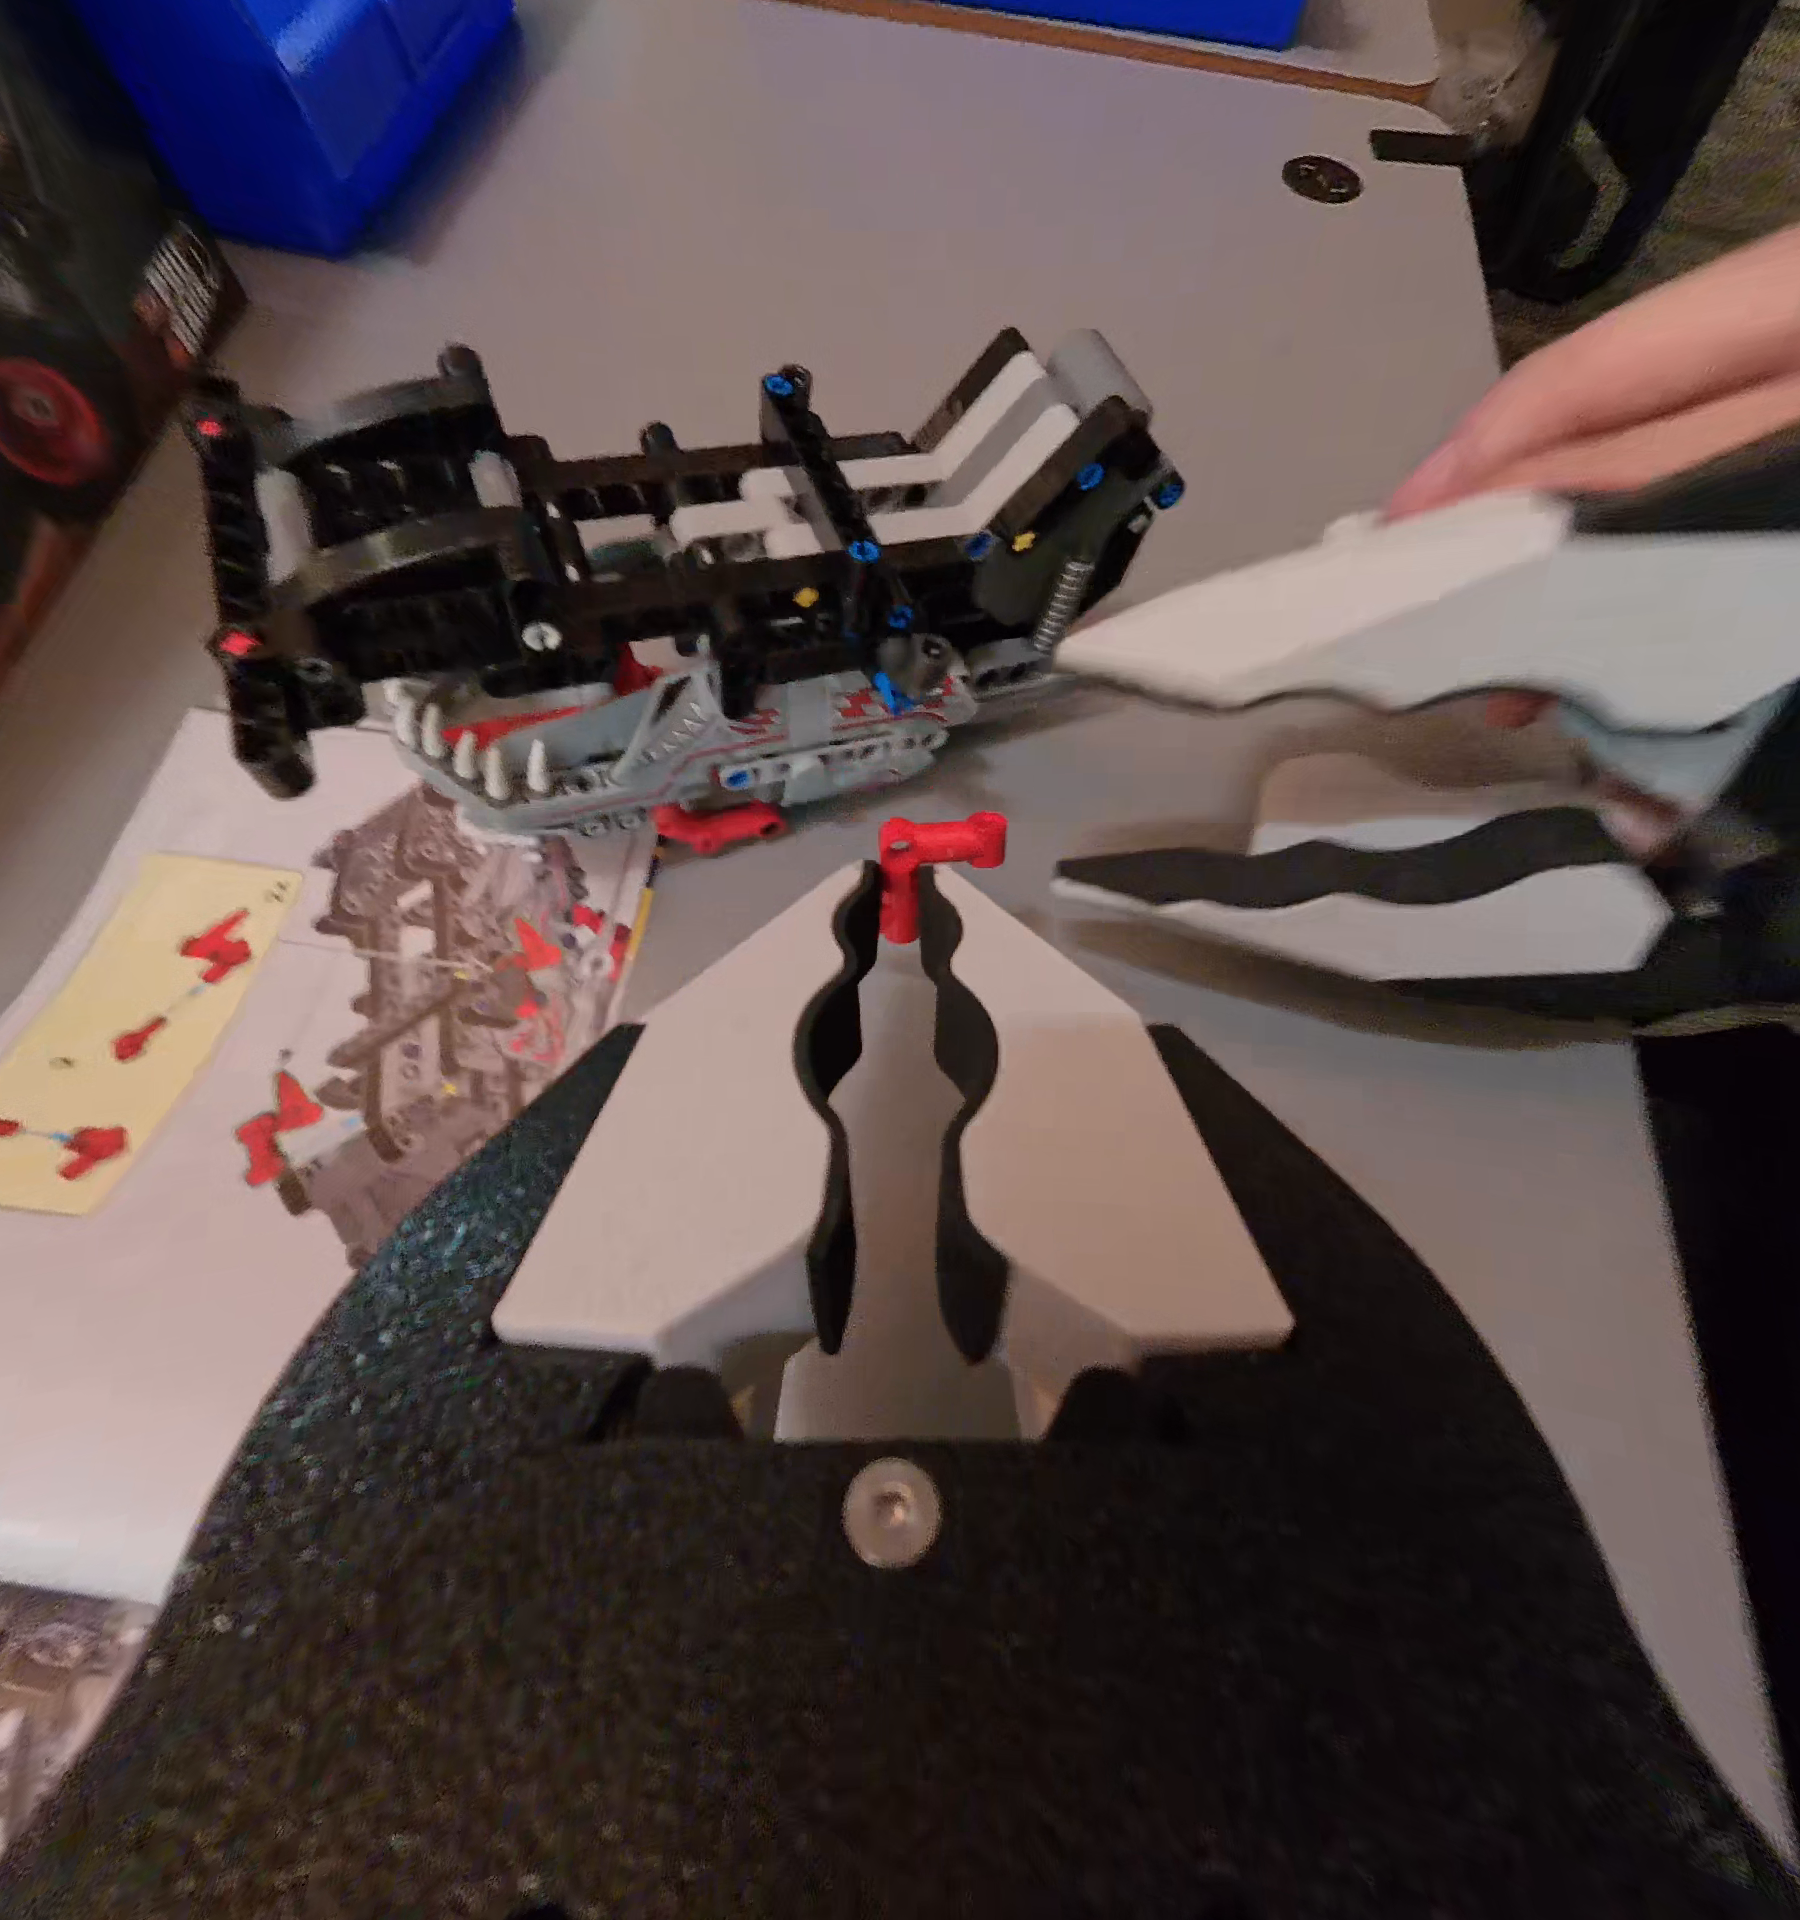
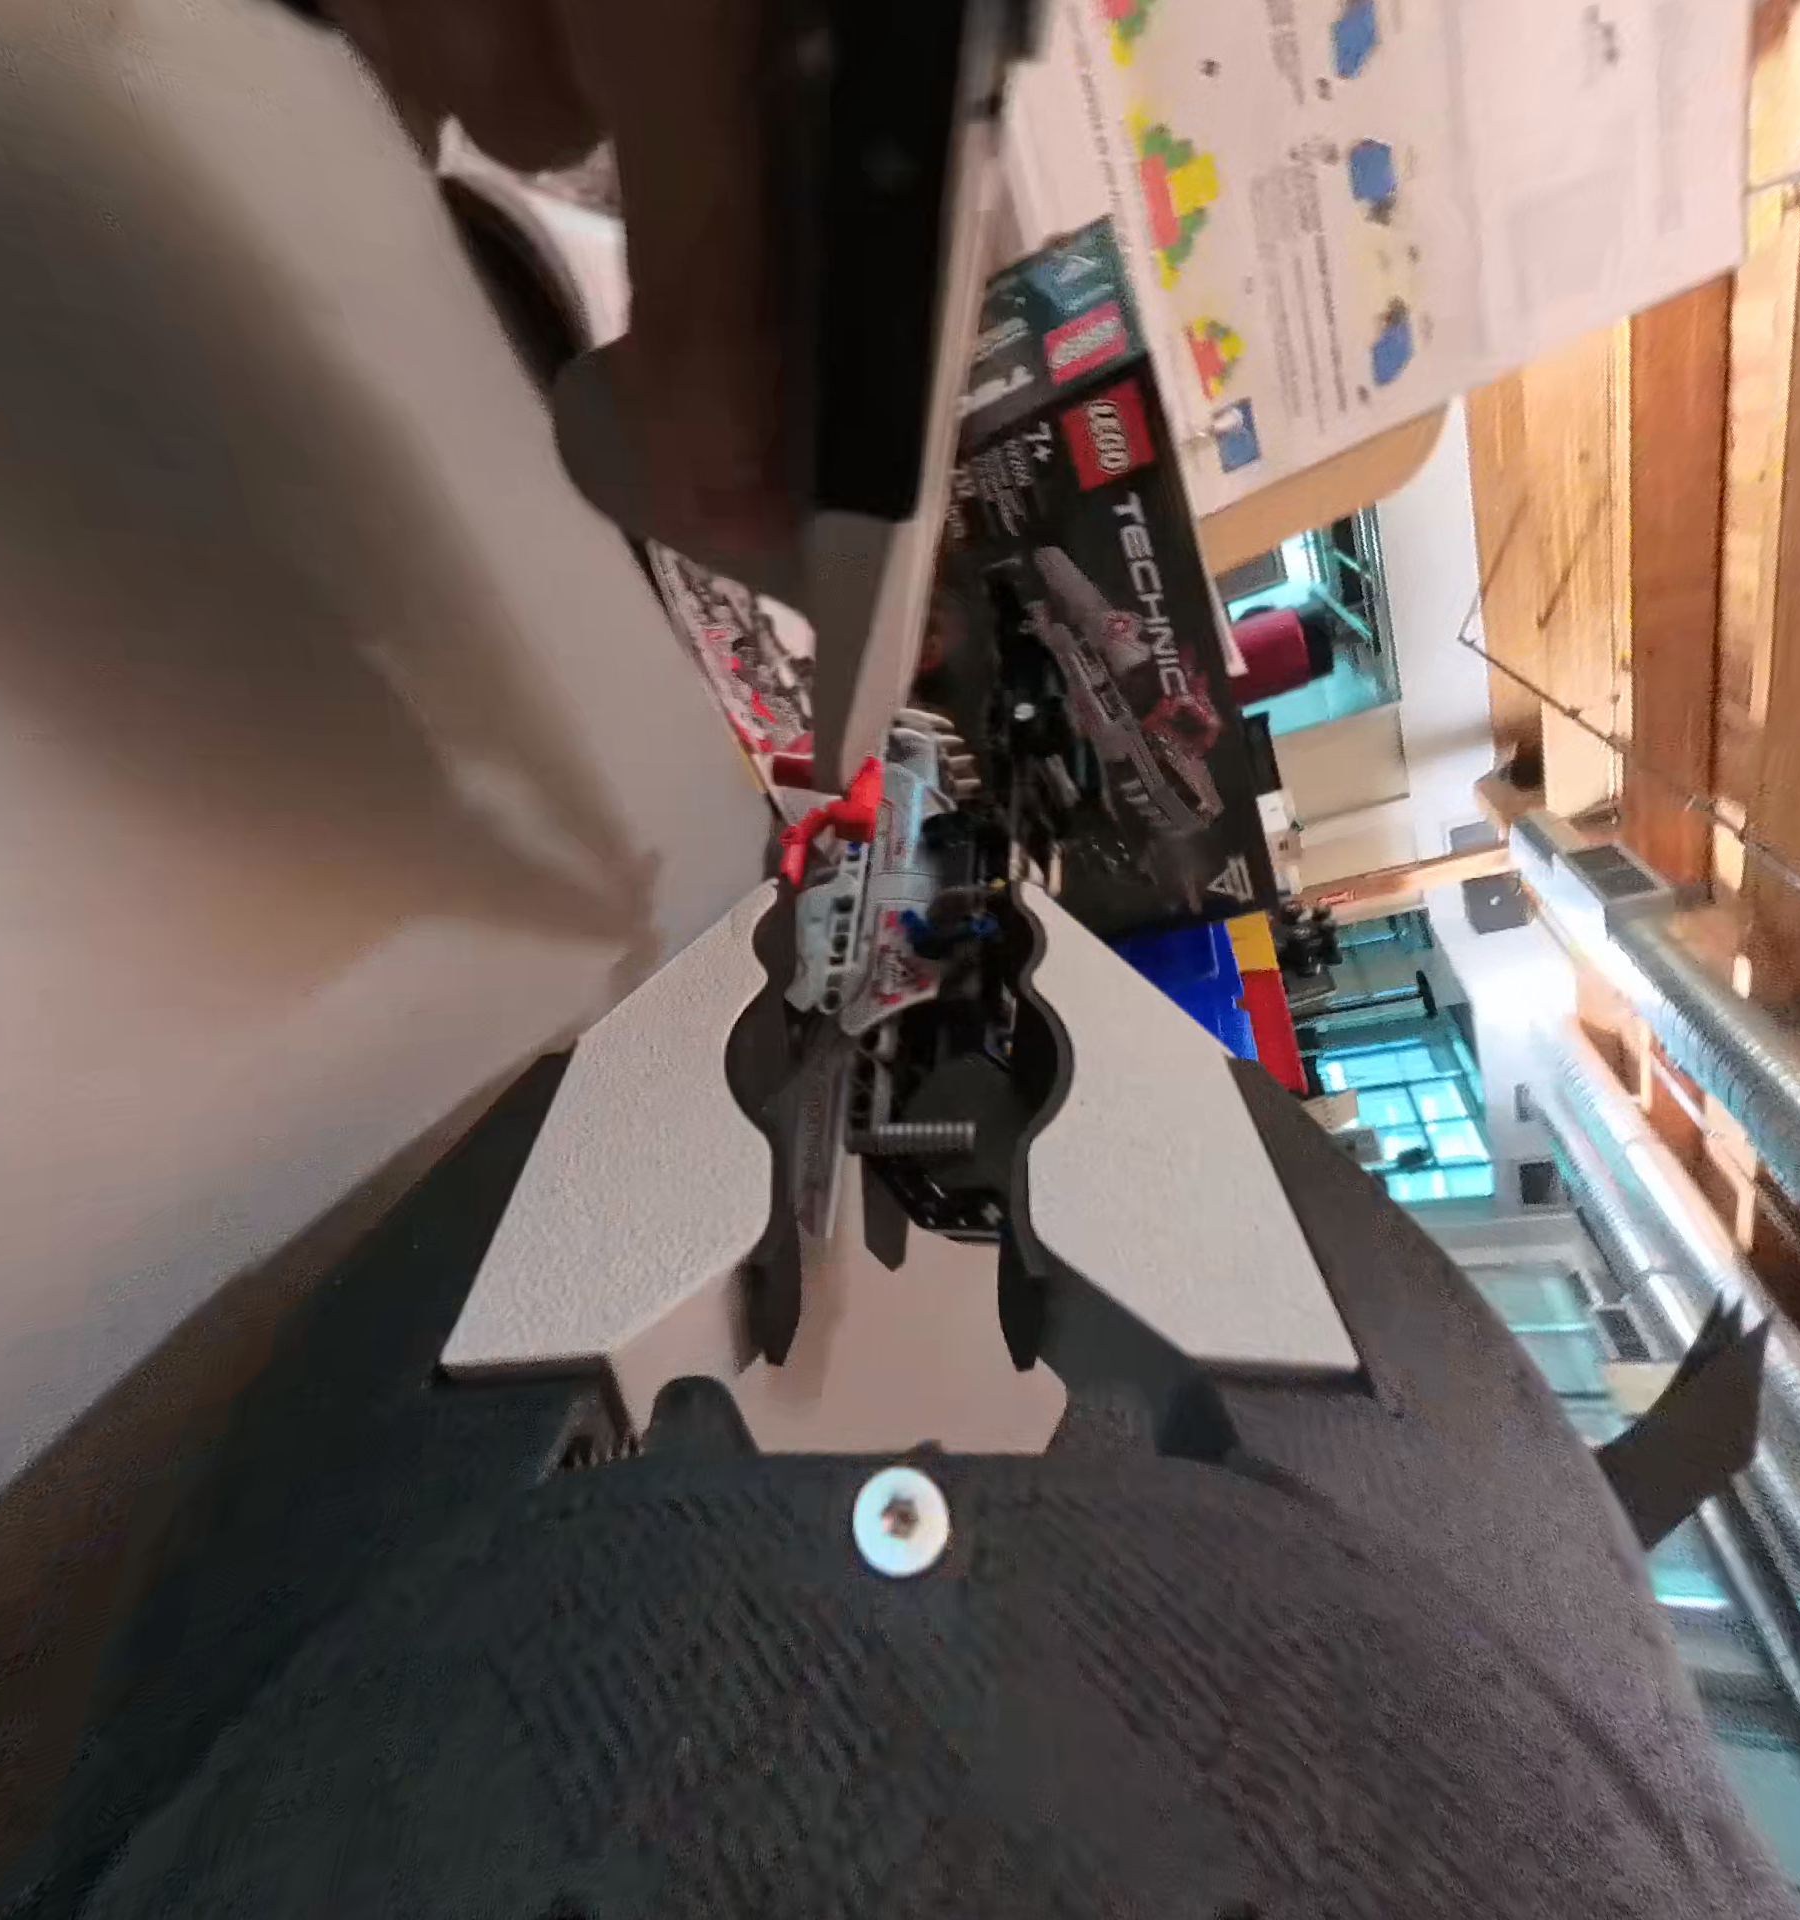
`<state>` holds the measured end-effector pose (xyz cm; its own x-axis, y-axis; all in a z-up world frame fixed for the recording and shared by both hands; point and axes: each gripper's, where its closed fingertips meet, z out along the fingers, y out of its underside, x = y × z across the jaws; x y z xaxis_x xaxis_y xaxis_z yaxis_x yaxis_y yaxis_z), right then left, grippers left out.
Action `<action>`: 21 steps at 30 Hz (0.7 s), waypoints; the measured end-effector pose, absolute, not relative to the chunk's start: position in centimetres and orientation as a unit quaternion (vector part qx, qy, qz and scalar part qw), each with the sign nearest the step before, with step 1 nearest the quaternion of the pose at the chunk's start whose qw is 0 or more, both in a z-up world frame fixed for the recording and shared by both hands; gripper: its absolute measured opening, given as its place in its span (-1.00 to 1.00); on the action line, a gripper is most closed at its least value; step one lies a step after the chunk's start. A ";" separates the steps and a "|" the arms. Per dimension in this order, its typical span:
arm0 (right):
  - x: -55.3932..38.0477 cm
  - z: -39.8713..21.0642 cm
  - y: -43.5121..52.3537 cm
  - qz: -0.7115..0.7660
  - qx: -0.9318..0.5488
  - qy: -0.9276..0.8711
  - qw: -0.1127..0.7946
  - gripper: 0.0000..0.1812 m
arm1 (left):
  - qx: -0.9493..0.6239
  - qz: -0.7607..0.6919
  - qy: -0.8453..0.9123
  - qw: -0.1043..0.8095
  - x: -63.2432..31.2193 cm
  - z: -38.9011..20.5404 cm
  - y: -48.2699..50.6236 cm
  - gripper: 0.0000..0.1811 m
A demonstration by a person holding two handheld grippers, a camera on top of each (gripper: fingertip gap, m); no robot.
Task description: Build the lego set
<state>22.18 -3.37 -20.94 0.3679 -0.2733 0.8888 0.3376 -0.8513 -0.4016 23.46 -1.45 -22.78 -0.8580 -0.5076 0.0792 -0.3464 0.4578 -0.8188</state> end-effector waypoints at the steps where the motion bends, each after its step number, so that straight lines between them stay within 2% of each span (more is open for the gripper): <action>1: 22.0 -21.4 -2.7 -0.558 -0.784 -0.038 0.270 -0.61 | -0.257 -0.460 0.847 0.074 23.0 -22.6 -1.4 -0.95; 8: 20.8 -20.6 -0.6 -0.543 -0.773 -0.070 0.320 -0.87 | -0.281 -0.474 0.833 0.045 21.3 -21.9 -0.3 -0.95; 16: 20.5 -20.4 -0.2 -0.530 -0.776 -0.032 0.341 -0.93 | -0.288 -0.482 0.823 0.089 21.0 -21.4 0.0 -0.95; 18: 20.7 -19.8 -0.5 -0.497 -0.774 0.036 0.391 -0.93 | -0.278 -0.500 0.810 0.126 21.2 -20.7 -0.2 -0.95; 21: 20.8 -18.8 -0.8 -0.367 -0.748 0.189 0.521 -0.93 | -0.258 -0.529 0.785 0.191 21.2 -19.2 -0.4 -0.95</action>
<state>20.83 -0.83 -18.80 0.6602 -0.6637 0.3517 0.0995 -0.3867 -0.9168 21.23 -0.35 -19.24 -0.7943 -0.6070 -0.0262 -0.2036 0.3066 -0.9298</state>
